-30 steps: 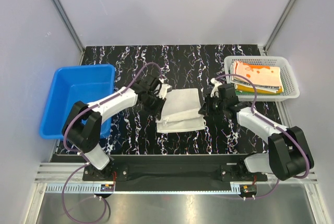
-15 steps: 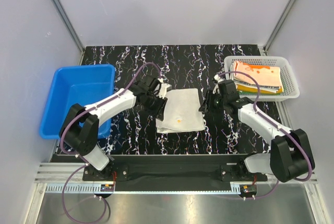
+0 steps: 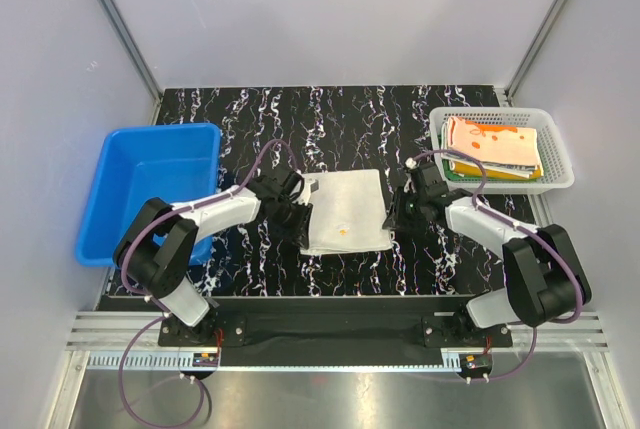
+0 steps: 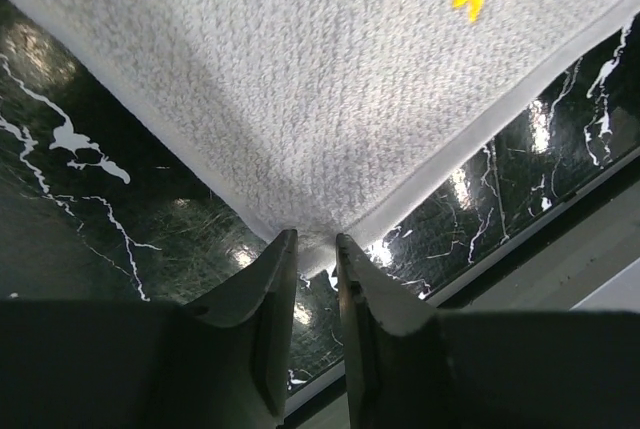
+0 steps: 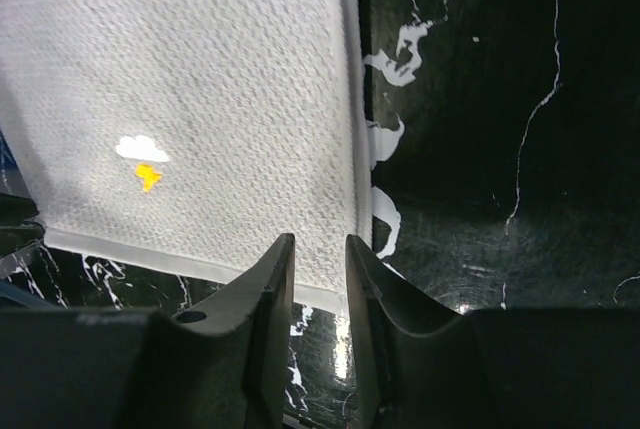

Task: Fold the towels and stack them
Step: Fold the towel

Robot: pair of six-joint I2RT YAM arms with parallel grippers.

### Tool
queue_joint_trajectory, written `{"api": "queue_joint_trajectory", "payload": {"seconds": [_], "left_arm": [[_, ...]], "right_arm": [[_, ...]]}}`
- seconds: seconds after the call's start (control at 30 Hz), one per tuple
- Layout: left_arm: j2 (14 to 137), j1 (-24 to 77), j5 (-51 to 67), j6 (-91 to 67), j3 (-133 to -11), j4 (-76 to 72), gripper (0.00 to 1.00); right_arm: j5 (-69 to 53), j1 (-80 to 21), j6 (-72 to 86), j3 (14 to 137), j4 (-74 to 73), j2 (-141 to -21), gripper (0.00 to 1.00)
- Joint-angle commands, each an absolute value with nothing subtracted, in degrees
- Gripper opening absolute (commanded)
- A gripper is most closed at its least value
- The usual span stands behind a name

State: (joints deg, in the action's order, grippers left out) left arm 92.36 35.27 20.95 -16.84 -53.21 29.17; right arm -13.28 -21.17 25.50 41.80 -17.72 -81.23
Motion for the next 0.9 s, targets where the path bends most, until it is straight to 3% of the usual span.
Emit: {"api": "queue_joint_trajectory", "payload": {"seconds": [0.0, 0.5, 0.73, 0.87], "left_arm": [[90.4, 35.7, 20.1, -19.7, -50.7, 24.1, 0.26], [89.3, 36.6, 17.8, -22.1, -47.8, 22.4, 0.26], [88.1, 37.0, 14.0, -23.2, -46.7, 23.5, 0.25], [88.0, 37.2, 13.3, -23.1, -46.6, 24.0, 0.25]], "right_arm": [[-10.4, -21.8, 27.4, 39.8, -16.5, -81.5, 0.33], [-9.6, -22.0, 28.3, 37.9, -16.0, -81.6, 0.28], [-7.6, -22.0, 28.3, 37.9, -17.0, -81.1, 0.05], [-6.7, -22.0, 28.3, 38.3, -17.1, -81.5, 0.00]]}}
